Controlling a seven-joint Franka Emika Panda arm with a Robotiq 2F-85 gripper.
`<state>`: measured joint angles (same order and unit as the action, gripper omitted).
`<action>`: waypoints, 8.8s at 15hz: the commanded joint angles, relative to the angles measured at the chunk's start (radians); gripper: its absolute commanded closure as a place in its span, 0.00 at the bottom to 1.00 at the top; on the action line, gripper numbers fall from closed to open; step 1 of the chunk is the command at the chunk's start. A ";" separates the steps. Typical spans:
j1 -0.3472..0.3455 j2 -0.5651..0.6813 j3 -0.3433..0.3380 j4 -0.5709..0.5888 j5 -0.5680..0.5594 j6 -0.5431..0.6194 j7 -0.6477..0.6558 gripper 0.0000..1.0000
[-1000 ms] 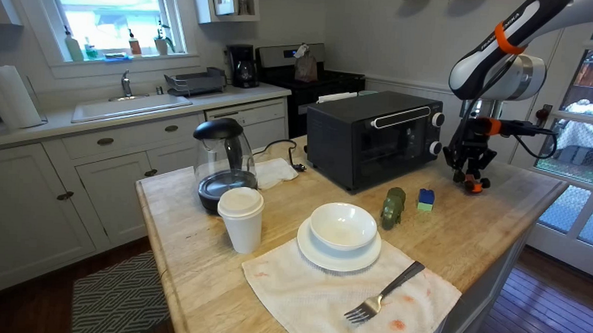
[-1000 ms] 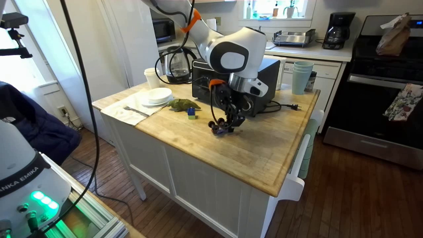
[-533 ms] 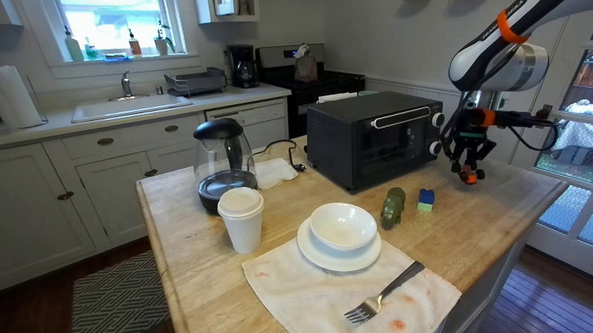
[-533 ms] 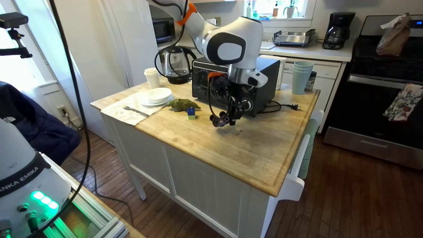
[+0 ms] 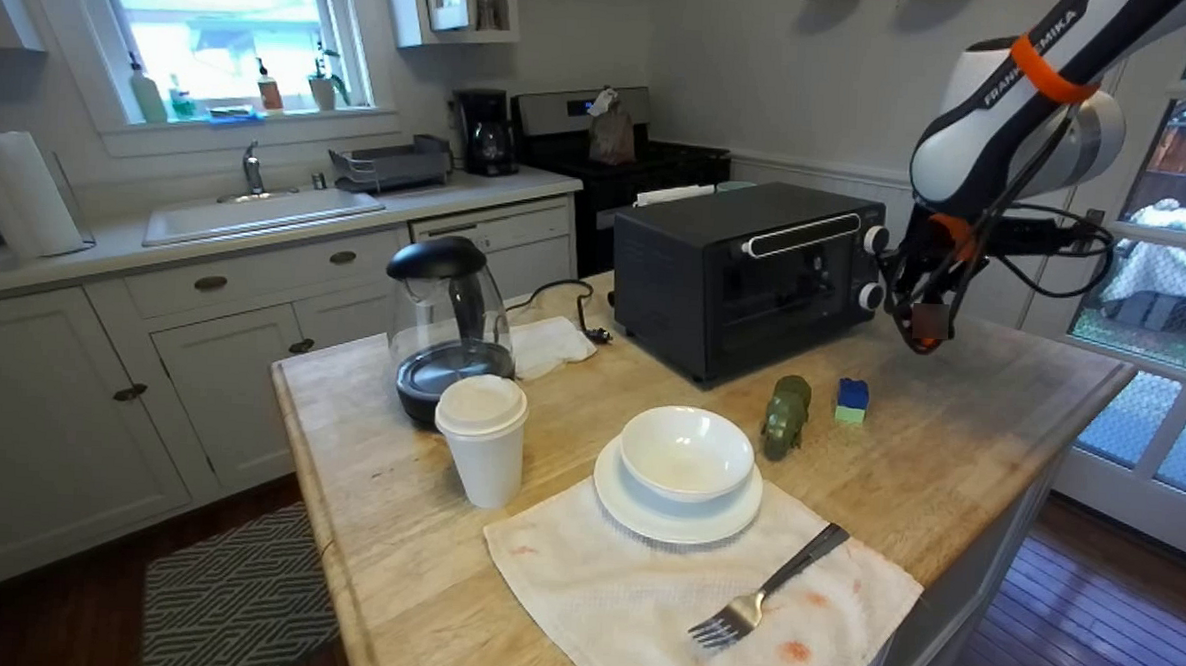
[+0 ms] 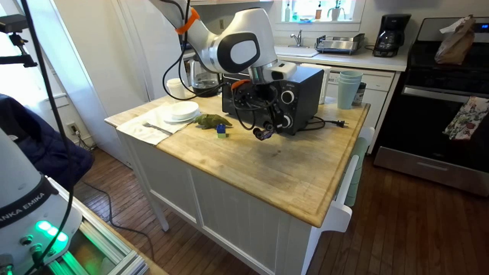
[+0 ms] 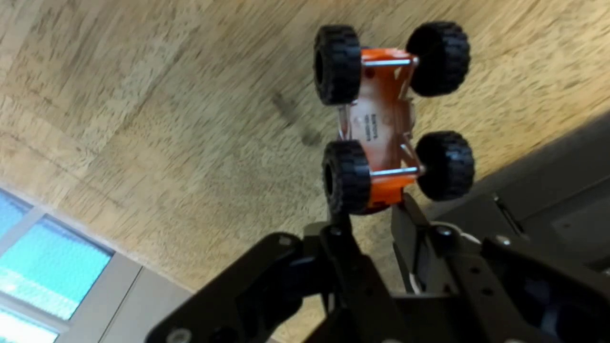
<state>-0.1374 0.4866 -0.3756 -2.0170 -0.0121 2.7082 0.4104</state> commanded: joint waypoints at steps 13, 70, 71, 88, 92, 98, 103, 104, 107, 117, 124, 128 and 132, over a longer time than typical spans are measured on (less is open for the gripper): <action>0.644 0.246 -0.603 -0.225 0.063 0.464 0.369 0.93; 0.089 0.323 0.133 -0.236 0.617 1.451 -0.369 0.93; 0.089 0.322 0.135 -0.241 0.620 1.445 -0.373 0.93; 0.088 0.348 0.158 -0.259 0.693 1.501 -0.370 0.93; 0.083 0.383 0.154 -0.254 0.681 1.546 -0.386 0.93; 0.102 0.392 0.133 -0.259 0.681 1.551 -0.402 0.46; 0.099 0.373 0.144 -0.271 0.675 1.537 -0.417 0.48; 0.098 0.372 0.145 -0.272 0.674 1.537 -0.417 0.61; 0.097 0.359 0.148 -0.275 0.675 1.519 -0.427 0.31; 0.122 0.220 0.108 -0.266 0.767 1.114 -0.495 0.00; 0.195 0.209 -0.003 -0.195 0.948 0.884 -0.570 0.00; 0.261 0.237 -0.105 -0.159 1.030 0.796 -0.605 0.00; 0.348 0.270 -0.234 -0.146 1.080 0.690 -0.628 0.00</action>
<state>0.1395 0.7166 -0.5189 -2.1906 1.0026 3.4738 -0.1838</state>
